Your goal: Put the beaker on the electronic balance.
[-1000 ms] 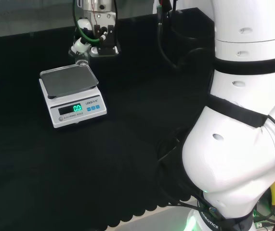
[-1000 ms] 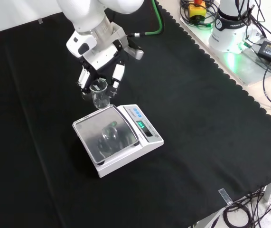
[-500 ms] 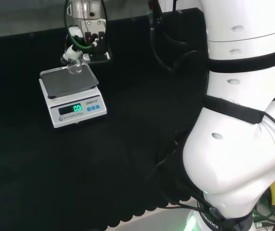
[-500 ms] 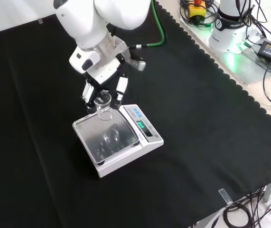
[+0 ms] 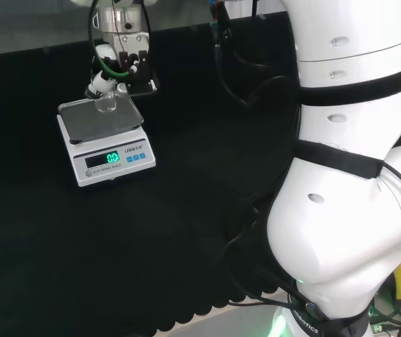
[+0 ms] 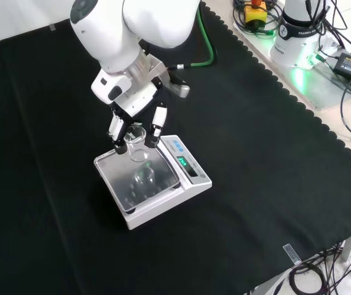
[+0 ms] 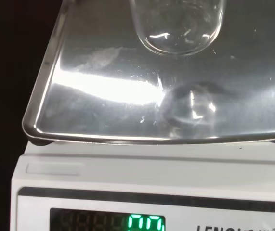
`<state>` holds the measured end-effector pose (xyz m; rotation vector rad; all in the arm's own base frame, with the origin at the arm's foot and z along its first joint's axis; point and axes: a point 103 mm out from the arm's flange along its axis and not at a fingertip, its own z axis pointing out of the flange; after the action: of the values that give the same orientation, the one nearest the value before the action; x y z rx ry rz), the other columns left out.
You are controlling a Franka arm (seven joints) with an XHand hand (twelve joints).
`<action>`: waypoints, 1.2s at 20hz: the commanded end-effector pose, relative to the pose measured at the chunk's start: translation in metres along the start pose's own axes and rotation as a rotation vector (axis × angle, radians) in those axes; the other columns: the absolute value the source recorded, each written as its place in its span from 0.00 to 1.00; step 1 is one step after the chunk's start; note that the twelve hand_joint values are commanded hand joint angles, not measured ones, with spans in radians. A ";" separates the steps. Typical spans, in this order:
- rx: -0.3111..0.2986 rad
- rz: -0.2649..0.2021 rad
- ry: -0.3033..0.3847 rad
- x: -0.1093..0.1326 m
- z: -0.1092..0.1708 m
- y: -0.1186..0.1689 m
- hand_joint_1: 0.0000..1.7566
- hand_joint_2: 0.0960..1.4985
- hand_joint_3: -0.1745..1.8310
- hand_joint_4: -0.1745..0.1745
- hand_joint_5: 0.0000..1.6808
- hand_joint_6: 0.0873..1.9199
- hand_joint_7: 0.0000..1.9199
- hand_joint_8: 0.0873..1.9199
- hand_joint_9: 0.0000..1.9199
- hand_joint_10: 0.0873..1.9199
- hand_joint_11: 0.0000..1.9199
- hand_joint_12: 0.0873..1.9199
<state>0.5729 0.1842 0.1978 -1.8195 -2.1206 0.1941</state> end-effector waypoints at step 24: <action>0.041 0.017 -0.081 0.018 0.034 0.040 0.64 0.75 0.00 0.00 0.34 0.39 0.38 0.42 0.70 0.16 0.82 0.26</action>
<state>0.5876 0.1996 0.1668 -1.8281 -2.1066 0.2442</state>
